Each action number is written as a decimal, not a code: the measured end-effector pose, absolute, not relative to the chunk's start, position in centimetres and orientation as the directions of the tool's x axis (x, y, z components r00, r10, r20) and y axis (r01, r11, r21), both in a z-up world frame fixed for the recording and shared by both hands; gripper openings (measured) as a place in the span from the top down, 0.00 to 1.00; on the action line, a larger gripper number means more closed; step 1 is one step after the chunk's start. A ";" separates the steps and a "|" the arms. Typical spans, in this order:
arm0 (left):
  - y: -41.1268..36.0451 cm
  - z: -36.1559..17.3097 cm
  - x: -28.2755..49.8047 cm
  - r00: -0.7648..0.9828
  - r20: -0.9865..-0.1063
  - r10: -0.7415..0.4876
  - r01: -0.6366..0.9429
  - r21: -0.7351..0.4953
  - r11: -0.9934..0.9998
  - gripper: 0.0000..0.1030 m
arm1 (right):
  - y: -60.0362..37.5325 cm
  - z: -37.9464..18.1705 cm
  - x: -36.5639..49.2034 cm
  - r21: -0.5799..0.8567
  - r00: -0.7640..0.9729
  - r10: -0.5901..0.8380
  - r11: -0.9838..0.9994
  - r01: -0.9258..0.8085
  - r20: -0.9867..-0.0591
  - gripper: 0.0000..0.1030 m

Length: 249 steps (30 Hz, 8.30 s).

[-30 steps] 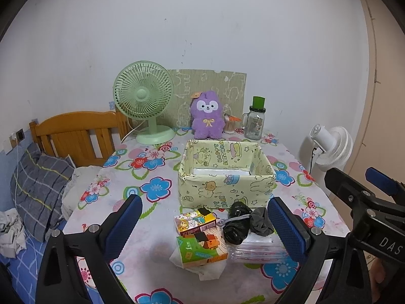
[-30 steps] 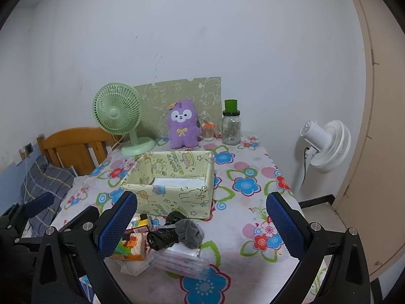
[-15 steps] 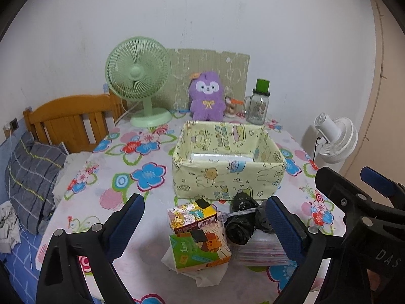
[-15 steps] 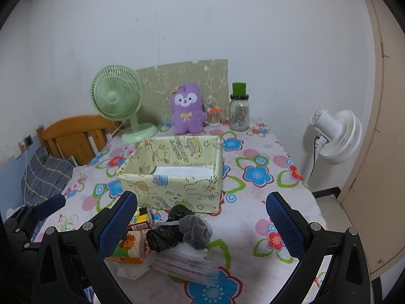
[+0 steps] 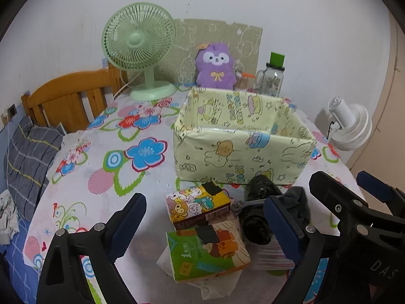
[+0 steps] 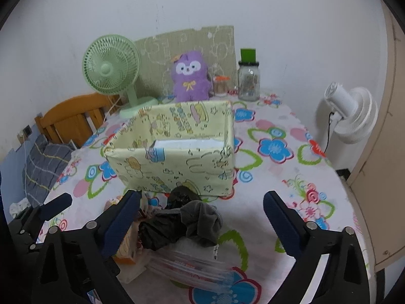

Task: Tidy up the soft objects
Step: 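Grasp the grey sock with the right tool while the left tool grasps the green tissue pack, then lift the grey sock with the right tool while the left tool carries the green tissue pack over the box, then lower both held items into the box and open both tools, then withdraw both tools from the box back toward the remaining items, then move the right tool to the black wrapped bundle while the left tool approaches the white cloth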

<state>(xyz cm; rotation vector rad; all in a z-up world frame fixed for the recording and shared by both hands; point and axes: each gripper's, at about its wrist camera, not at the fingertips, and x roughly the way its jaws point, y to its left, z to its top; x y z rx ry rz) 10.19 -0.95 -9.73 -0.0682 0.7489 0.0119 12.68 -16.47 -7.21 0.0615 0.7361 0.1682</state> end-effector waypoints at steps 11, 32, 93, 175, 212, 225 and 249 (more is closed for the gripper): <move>-1.4 -12.5 11.9 0.681 -0.732 0.004 -0.045 -0.036 0.998 0.12 | -16.4 -10.9 14.9 0.152 0.660 0.195 0.981 -0.122 -0.725 0.20; -1.2 -13.7 11.5 0.658 -0.753 -0.003 -0.042 -0.041 0.998 0.17 | -15.9 -11.9 14.7 0.230 0.634 0.260 0.964 -0.131 -0.729 0.67; -2.5 -3.3 8.8 0.826 -0.562 -0.027 0.006 -0.039 0.999 0.30 | -15.2 -0.5 10.8 0.147 0.808 0.250 0.968 -0.202 -0.533 0.68; -3.3 -6.9 23.4 0.783 -0.621 -0.032 0.028 -0.017 0.999 0.05 | -14.0 -4.2 26.3 0.085 0.793 0.230 0.971 -0.221 -0.564 0.08; -4.0 -2.8 10.9 0.858 -0.511 -0.049 0.047 -0.016 0.999 0.00 | -14.6 0.3 13.6 0.079 0.827 0.254 0.966 -0.248 -0.501 0.01; -4.2 -4.3 8.0 0.853 -0.519 -0.058 0.054 -0.023 0.998 0.00 | -14.4 -0.9 10.2 0.036 0.834 0.186 0.980 -0.196 -0.519 0.01; -4.2 -9.5 4.6 0.818 -0.571 -0.070 0.058 -0.040 0.998 0.01 | -14.4 -6.4 7.0 0.055 0.795 0.227 0.970 -0.238 -0.563 0.01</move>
